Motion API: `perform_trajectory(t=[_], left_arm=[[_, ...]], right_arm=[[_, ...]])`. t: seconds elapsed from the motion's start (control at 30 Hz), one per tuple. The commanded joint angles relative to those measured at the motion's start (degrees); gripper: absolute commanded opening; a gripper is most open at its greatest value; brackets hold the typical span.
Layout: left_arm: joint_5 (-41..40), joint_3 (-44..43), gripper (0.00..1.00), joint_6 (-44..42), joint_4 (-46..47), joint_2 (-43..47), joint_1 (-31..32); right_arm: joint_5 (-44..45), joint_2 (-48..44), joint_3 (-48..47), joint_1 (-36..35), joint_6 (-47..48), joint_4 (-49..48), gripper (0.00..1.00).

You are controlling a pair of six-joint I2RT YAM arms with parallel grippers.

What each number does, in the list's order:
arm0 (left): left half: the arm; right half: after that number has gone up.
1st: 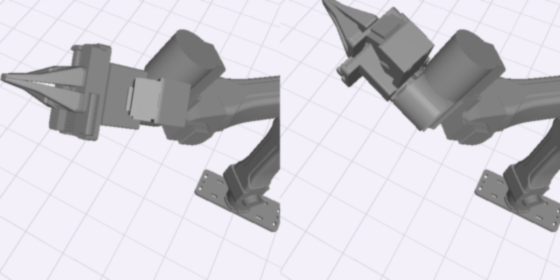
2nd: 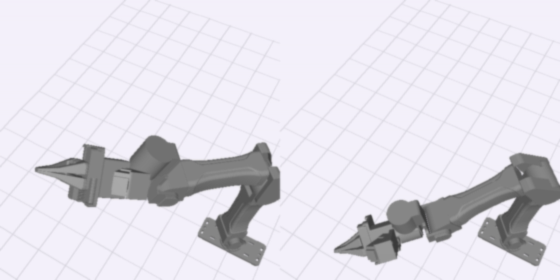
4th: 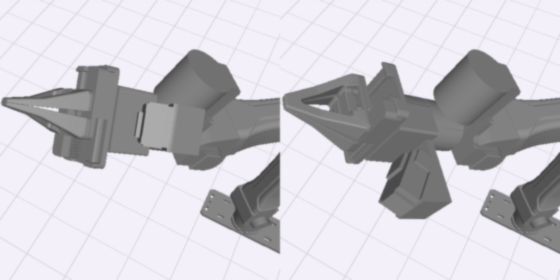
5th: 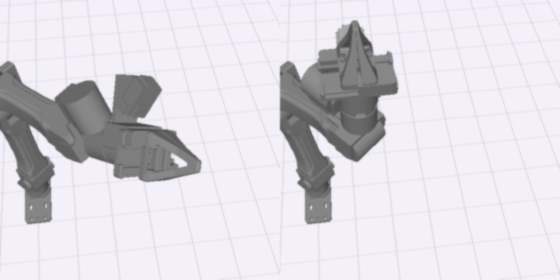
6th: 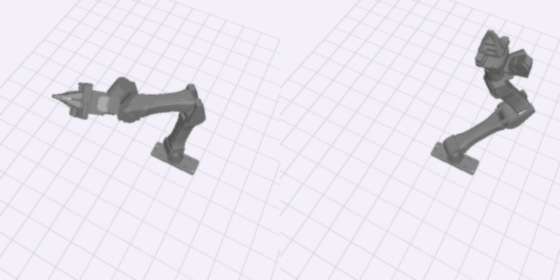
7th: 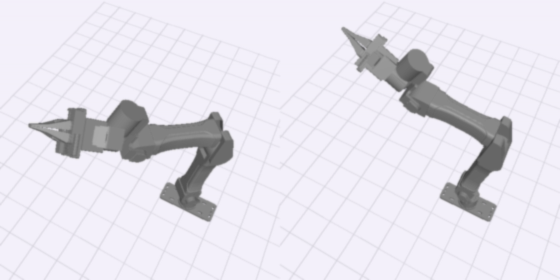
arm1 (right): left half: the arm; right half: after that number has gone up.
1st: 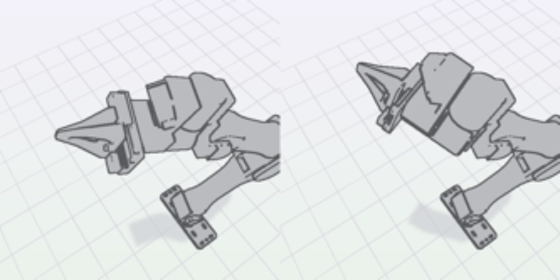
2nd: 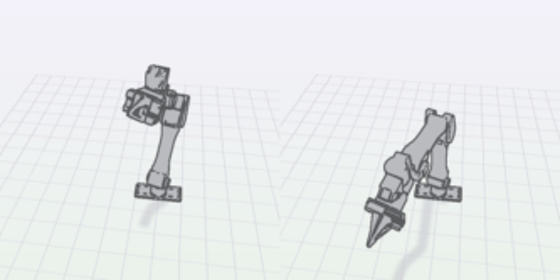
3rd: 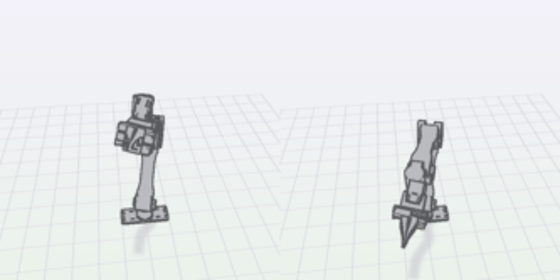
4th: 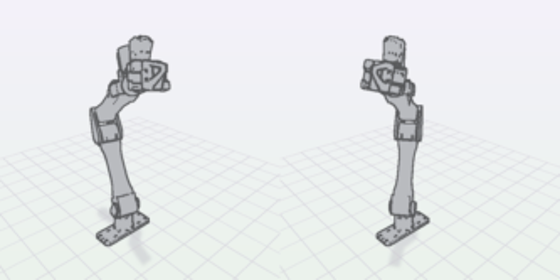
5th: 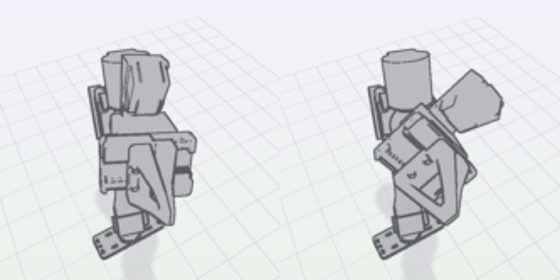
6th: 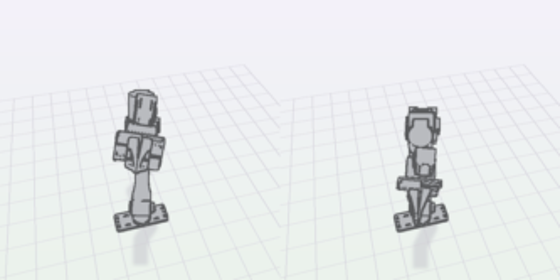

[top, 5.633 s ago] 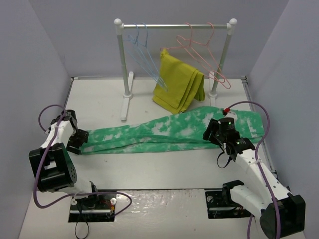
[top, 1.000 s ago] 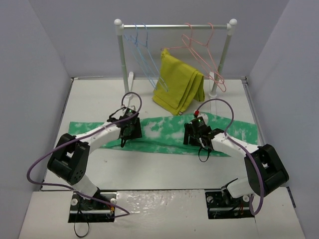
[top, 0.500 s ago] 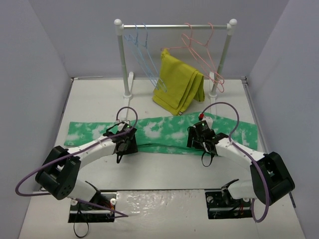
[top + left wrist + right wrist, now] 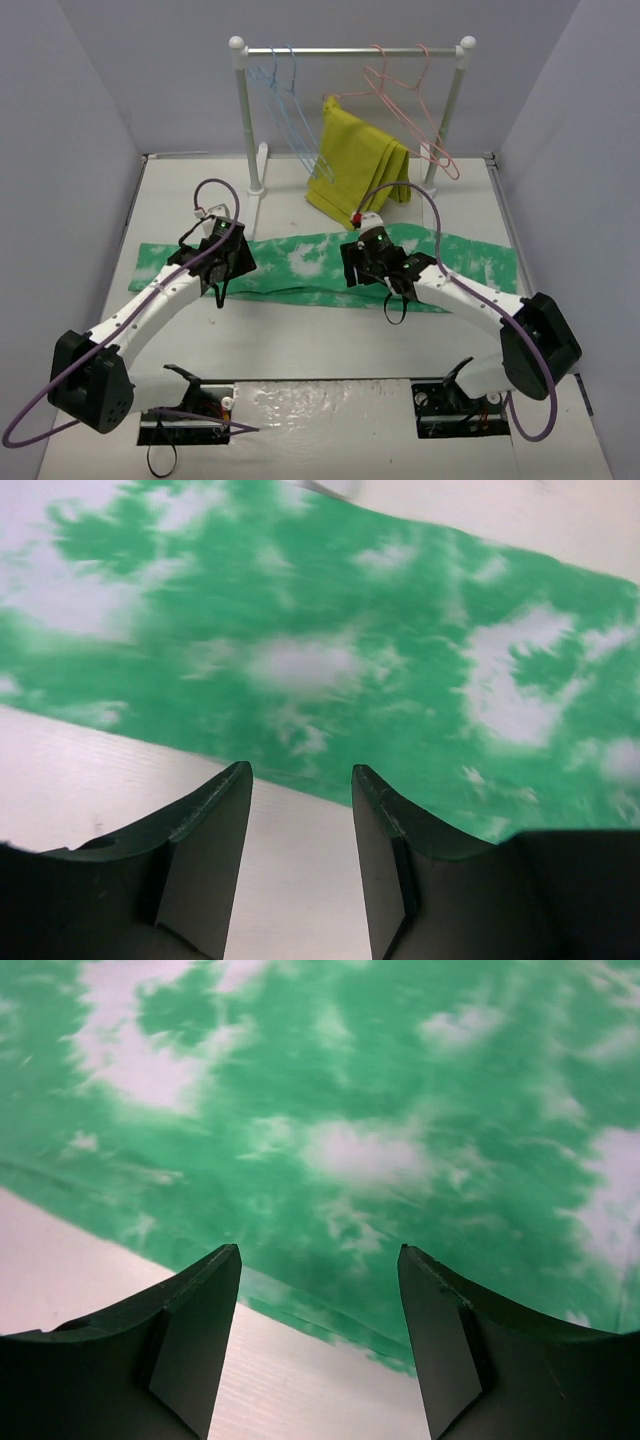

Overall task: Place the trousers on the hanger
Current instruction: Fold the trousers at the center of the board.

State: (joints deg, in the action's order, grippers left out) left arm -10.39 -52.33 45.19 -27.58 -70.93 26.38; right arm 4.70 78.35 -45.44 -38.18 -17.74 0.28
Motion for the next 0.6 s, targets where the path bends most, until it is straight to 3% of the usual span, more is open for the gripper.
perform_trajectory(t=[0.0, 0.37, 0.57], left_arm=[[-0.1, -0.7, 0.41, 1.5, -6.5, 3.4, -7.2], [-0.6, -1.3, 0.44, -0.4, -11.9, 8.5, -10.6], [-2.2, -1.8, 0.57, -2.9, -14.3, 11.0, -10.8]], right_arm=[[-7.1, 6.2, -6.1, -3.8, 9.7, -4.2, 0.61], [-11.3, 19.2, -16.0, -11.6, 17.1, -5.3, 0.57], [-11.3, 24.1, -18.9, -13.7, 17.2, -5.4, 0.56]])
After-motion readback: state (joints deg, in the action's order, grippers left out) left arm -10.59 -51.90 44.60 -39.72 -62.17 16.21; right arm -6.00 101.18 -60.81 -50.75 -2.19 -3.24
